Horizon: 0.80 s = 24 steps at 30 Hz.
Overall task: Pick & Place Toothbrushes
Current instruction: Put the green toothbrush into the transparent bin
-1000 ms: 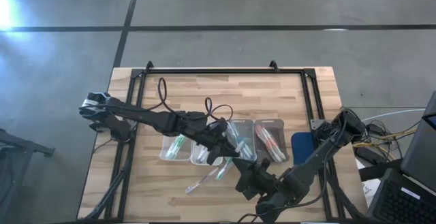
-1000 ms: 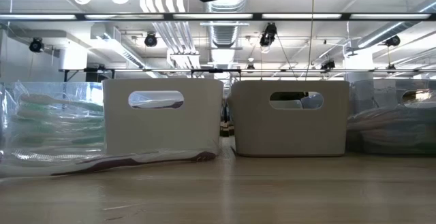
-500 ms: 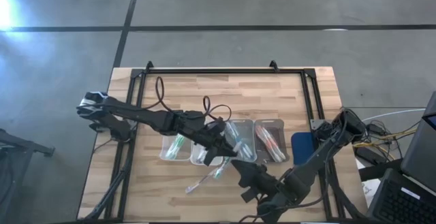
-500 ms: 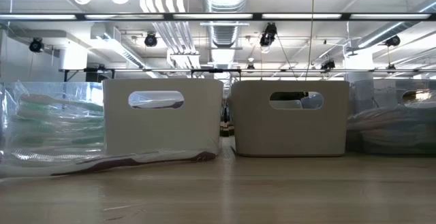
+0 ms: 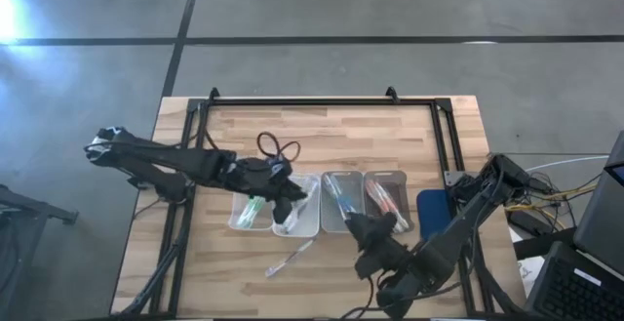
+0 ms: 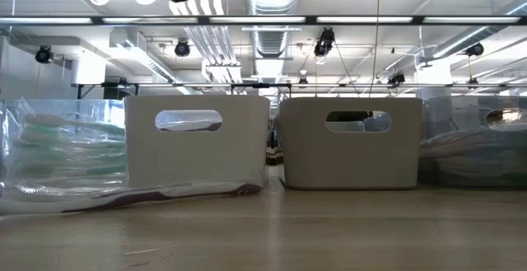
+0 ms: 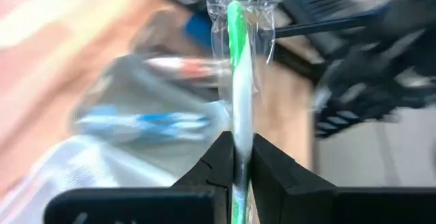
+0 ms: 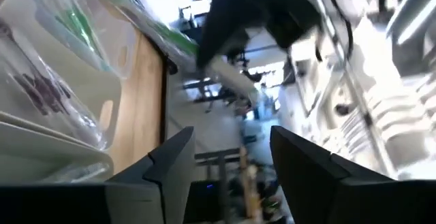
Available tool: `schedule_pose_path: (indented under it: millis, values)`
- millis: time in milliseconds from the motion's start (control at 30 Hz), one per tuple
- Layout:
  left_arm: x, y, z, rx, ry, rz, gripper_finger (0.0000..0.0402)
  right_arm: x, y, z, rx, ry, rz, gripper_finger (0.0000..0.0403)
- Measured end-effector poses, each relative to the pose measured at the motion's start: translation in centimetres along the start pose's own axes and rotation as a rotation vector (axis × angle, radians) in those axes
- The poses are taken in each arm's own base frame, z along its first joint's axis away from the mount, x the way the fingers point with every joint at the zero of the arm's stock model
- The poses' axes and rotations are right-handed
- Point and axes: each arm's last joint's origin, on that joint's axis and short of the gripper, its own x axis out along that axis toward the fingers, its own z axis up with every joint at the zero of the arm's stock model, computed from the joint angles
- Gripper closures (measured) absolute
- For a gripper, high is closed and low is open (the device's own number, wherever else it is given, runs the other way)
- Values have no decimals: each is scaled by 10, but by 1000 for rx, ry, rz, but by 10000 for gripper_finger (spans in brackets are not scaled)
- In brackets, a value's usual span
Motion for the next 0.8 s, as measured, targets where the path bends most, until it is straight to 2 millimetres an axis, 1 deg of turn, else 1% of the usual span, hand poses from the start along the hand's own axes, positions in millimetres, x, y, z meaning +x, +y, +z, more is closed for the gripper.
schedule_pose_path:
  millis: [100,167,233,300,367,433,533,633,700,800]
  values:
    - [-11,4,-6,-7,11,124,371,3,-9,-14,111,29,9,214]
    - [-16,7,-9,-15,13,193,371,6,-20,-27,220,57,60,214]
    - [-17,11,-13,-14,36,247,371,13,-32,-42,354,119,181,216]
    - [-18,14,-17,-21,69,292,371,21,-43,-58,472,219,346,220]
    - [-19,18,-21,-22,102,343,371,28,-51,-74,552,313,499,224]
    - [-21,23,-26,-24,134,411,371,34,-55,-88,604,369,595,229]
    - [-26,29,-34,-38,164,525,371,36,-61,-108,645,403,660,238]
    - [-32,35,-40,-80,191,628,371,37,-67,-125,719,397,705,245]
    - [-35,38,-43,-120,200,678,371,39,-71,-135,794,384,753,251]
    - [-38,41,-45,-165,207,716,371,41,-77,-149,923,346,870,259]
